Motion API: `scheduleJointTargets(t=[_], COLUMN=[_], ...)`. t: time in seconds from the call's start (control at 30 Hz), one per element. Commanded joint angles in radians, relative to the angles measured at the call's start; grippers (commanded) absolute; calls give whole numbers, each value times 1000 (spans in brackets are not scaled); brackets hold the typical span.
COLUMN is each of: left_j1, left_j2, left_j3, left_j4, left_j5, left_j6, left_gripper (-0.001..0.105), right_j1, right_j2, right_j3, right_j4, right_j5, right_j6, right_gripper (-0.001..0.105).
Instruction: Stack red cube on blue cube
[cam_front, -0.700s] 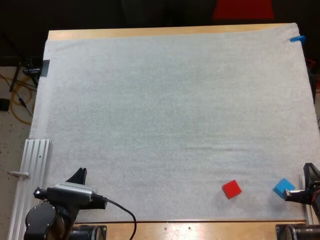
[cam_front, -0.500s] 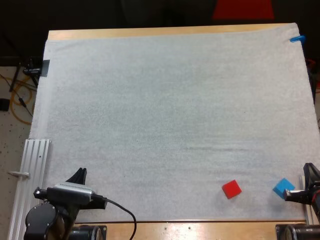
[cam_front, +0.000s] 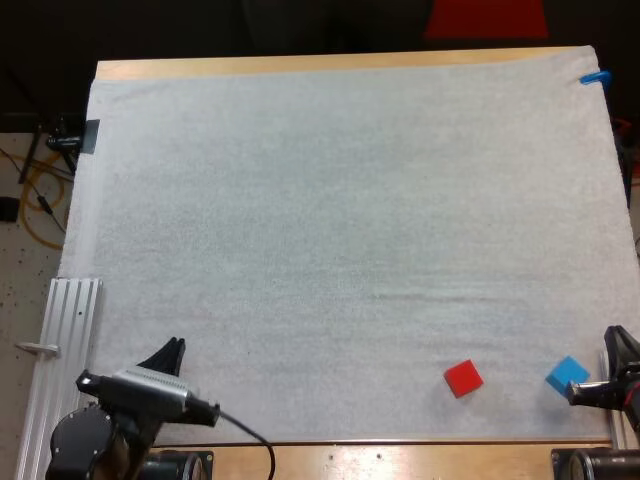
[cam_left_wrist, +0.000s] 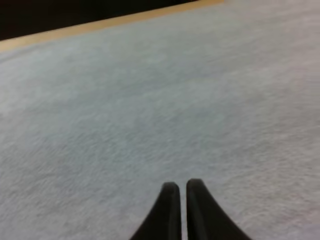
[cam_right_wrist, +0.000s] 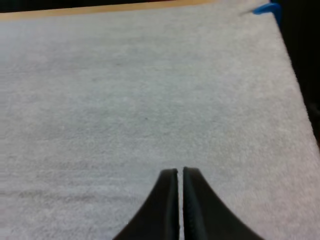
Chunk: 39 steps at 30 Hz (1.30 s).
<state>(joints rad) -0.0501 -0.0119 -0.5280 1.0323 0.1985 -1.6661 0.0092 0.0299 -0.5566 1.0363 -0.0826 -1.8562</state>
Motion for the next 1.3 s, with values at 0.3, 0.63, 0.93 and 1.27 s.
scheduleJointTargets(t=[0.3,0.63,0.93,1.27], left_j1=[-235,-524,-731,-761], left_j2=[192,435,588,686], left_j3=[-185,-342,-377,-377], left_j4=[-12,67,77,43], left_j5=[66,92,99,99], left_j6=[80,200,249,249], left_gripper=[0,0,0,0], right_j1=[-3,220,490,721], right_j2=[271,463,601,841], right_j3=[-196,-329,-352,-337], right_j4=[33,172,225,225], right_j5=[-283,-298,-211,-23], right_j6=[-86,-247,-302,-303], right_gripper=[0,0,0,0])
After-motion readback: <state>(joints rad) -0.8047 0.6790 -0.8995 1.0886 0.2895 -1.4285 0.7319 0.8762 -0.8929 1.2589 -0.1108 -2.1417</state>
